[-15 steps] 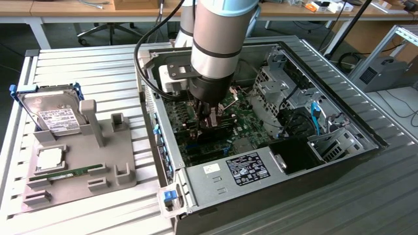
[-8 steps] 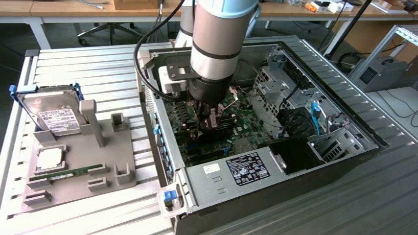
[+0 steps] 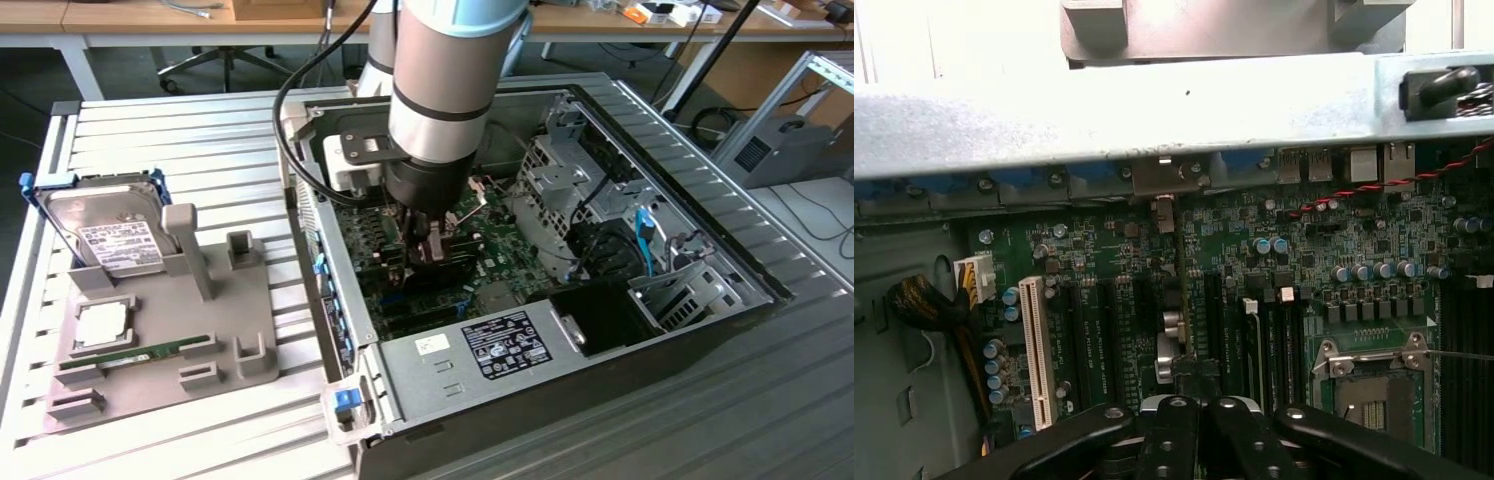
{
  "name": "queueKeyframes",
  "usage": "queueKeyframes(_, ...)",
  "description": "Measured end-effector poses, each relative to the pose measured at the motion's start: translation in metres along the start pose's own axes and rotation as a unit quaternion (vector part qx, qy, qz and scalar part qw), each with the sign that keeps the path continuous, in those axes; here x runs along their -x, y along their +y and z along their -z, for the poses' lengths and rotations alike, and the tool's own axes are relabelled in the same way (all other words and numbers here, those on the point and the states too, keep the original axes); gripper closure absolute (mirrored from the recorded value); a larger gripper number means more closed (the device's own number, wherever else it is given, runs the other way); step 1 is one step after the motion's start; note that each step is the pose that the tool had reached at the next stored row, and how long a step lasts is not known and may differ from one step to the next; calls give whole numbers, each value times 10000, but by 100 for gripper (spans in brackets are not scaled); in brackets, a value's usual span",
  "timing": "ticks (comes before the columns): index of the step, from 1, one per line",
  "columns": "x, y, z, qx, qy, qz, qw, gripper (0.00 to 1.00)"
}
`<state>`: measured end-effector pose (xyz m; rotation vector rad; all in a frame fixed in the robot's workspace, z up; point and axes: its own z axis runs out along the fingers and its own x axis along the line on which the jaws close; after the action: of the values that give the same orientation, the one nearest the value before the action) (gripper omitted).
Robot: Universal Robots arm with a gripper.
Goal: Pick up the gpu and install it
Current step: 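Press down on the gpu until it lock into place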
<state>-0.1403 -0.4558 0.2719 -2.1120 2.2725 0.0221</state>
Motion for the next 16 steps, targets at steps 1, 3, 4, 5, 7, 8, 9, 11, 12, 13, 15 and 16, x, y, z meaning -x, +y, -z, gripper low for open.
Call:
queueKeyframes(1, 0, 0, 0, 0, 0, 0, 10000, 89)
queueKeyframes(3, 0, 0, 0, 0, 0, 0, 10000, 89)
queueKeyframes(4, 0, 0, 0, 0, 0, 0, 10000, 89)
queueKeyframes(5, 0, 0, 0, 0, 0, 0, 10000, 89)
queueKeyframes(7, 0, 0, 0, 0, 0, 0, 10000, 89)
queueKeyframes(8, 0, 0, 0, 0, 0, 0, 10000, 89)
queueKeyframes(9, 0, 0, 0, 0, 0, 0, 10000, 89)
queueKeyframes(11, 1, 0, 13, -1, -2, 0, 10000, 89)
queueKeyframes(12, 1, -1, 38, -1, 0, 0, 10000, 89)
queueKeyframes(13, 2, -1, 58, 0, 1, 0, 10000, 89)
queueKeyframes(15, 4, -1, 102, 0, 0, -1, 10000, 89)
queueKeyframes(16, 5, -2, 125, 0, 0, 0, 10000, 89)
